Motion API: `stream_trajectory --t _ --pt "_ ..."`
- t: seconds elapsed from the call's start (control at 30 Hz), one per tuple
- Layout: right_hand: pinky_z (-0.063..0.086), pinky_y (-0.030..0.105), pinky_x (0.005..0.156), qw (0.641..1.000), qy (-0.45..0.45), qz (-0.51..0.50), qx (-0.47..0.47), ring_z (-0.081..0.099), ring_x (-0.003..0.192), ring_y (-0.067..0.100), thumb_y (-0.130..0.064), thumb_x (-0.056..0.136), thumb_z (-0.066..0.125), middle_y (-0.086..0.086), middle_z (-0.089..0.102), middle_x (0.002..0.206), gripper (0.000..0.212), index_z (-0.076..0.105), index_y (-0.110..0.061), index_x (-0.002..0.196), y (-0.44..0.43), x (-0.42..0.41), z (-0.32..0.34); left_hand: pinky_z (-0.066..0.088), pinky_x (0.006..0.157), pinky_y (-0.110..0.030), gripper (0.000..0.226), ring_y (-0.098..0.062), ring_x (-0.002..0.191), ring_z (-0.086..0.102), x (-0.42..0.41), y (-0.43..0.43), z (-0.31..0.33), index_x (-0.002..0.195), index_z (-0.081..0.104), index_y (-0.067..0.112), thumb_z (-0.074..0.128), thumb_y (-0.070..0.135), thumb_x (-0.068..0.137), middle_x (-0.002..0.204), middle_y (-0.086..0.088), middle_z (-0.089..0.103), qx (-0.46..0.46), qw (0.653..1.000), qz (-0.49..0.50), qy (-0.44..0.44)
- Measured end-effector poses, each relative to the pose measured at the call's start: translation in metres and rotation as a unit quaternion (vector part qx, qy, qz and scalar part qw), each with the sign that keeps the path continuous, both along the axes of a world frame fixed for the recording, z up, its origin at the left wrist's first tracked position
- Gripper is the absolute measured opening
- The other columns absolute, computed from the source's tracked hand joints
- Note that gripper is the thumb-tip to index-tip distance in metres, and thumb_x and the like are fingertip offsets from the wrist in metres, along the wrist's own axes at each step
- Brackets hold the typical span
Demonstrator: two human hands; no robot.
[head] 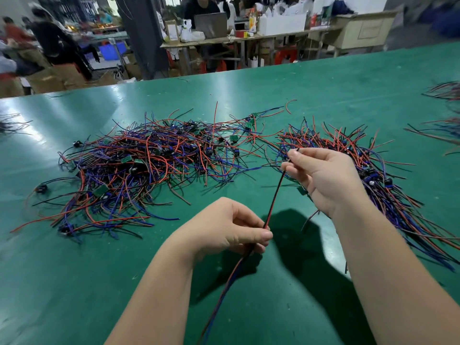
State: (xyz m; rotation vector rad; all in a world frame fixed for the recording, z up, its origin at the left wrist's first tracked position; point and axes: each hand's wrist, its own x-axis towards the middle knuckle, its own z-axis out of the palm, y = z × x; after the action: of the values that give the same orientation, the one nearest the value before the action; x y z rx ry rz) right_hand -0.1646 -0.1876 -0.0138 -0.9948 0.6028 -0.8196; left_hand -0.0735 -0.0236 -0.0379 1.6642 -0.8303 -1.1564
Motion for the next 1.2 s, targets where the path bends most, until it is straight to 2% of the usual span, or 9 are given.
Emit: stream_trajectory --t 0.2,0.33,0.53,0.67,0.8,0.87,1.0,1.1,1.2 --pt "0.052 0.018 0.062 0.992 -0.084 -0.088 -0.034 0.066 0.062 0.016 0.009 0.086 0.058 0.004 0.065 0.065 0.017 0.064 -0.004 0.077 -0.002 0.001 -0.001 0.049 0.052 -0.017 0.006 -0.017 0.066 0.071 0.007 0.005 0.0 0.076 0.071 0.009 0.075 0.011 0.08 0.075 -0.012 0.073 0.009 1.0 0.007 -0.028" --pt "0.049 0.019 0.059 0.979 0.032 -0.126 -0.157 0.06 0.056 0.007 0.012 0.084 0.046 -0.001 0.06 0.069 0.032 0.064 -0.014 0.082 0.0 0.003 -0.004 0.056 0.058 -0.022 0.01 -0.015 0.063 0.069 0.014 0.0 -0.002 0.074 0.07 0.006 0.074 0.014 0.08 0.074 -0.012 0.073 -0.069 0.986 0.154 0.004" --pt "0.053 0.03 0.06 0.919 0.185 0.148 -0.314 0.067 0.063 0.012 -0.017 0.087 0.062 -0.001 0.071 0.072 0.014 0.074 -0.025 0.087 0.041 0.014 -0.022 0.056 0.058 -0.021 0.007 -0.014 0.066 0.068 0.018 -0.005 -0.003 0.079 0.071 0.01 0.069 0.014 0.084 0.071 -0.007 0.072 -0.13 0.957 0.258 0.007" --pt "0.055 0.039 0.073 0.862 0.241 0.158 -0.417 0.067 0.072 0.018 -0.027 0.084 0.069 -0.007 0.073 0.079 0.014 0.077 -0.025 0.095 0.046 0.016 -0.027 0.057 0.06 -0.024 0.027 -0.008 0.062 0.065 0.013 -0.008 0.001 0.091 0.071 0.006 0.051 0.022 0.098 0.065 -0.002 0.067 -0.125 0.963 0.235 0.046" --pt "0.045 0.016 0.06 0.861 0.226 0.096 -0.446 0.059 0.056 -0.003 -0.025 0.077 0.077 -0.019 0.066 0.065 0.017 0.077 -0.024 0.093 0.045 0.014 -0.025 0.059 0.067 -0.031 0.034 -0.01 0.084 0.067 0.014 -0.006 0.008 0.112 0.066 0.011 0.042 0.032 0.101 0.09 -0.002 0.072 -0.105 0.967 0.211 0.101" --pt "0.038 0.011 0.054 0.863 0.22 0.075 -0.449 0.051 0.048 -0.002 -0.023 0.076 0.077 -0.021 0.061 0.057 0.016 0.077 -0.024 0.092 0.046 0.014 -0.024 0.058 0.073 -0.031 0.036 -0.008 0.095 0.067 0.015 -0.005 0.008 0.116 0.065 0.017 0.039 0.037 0.1 0.099 0.001 0.073 -0.102 0.972 0.194 0.085" --pt "0.033 0.01 0.05 0.863 0.225 0.036 -0.451 0.044 0.045 0.002 -0.02 0.077 0.074 -0.012 0.056 0.051 0.017 0.076 -0.024 0.094 0.047 0.016 -0.021 0.048 0.091 -0.034 0.032 -0.001 0.111 0.06 0.012 -0.006 0.009 0.11 0.064 0.031 0.035 0.041 0.1 0.111 0.013 0.07 -0.129 0.976 0.164 0.058" --pt "0.042 0.016 0.061 0.866 0.214 0.032 -0.451 0.053 0.055 0.001 -0.021 0.075 0.077 -0.009 0.068 0.07 0.026 0.074 -0.021 0.101 0.047 0.016 -0.012 0.042 0.095 -0.033 0.035 0.005 0.11 0.057 0.005 -0.009 0.01 0.101 0.065 0.034 0.047 0.055 0.081 0.11 0.019 0.068 -0.163 0.972 0.144 0.086" --pt "0.039 0.015 0.058 0.857 0.227 0.029 -0.462 0.046 0.049 -0.001 -0.017 0.076 0.075 -0.006 0.065 0.065 0.019 0.075 -0.017 0.095 0.039 0.012 0.002 0.039 0.097 -0.034 0.037 0.003 0.122 0.049 0.007 -0.009 0.011 0.121 0.052 0.033 0.039 0.051 0.091 0.13 0.015 0.058 -0.182 0.968 0.14 0.101"
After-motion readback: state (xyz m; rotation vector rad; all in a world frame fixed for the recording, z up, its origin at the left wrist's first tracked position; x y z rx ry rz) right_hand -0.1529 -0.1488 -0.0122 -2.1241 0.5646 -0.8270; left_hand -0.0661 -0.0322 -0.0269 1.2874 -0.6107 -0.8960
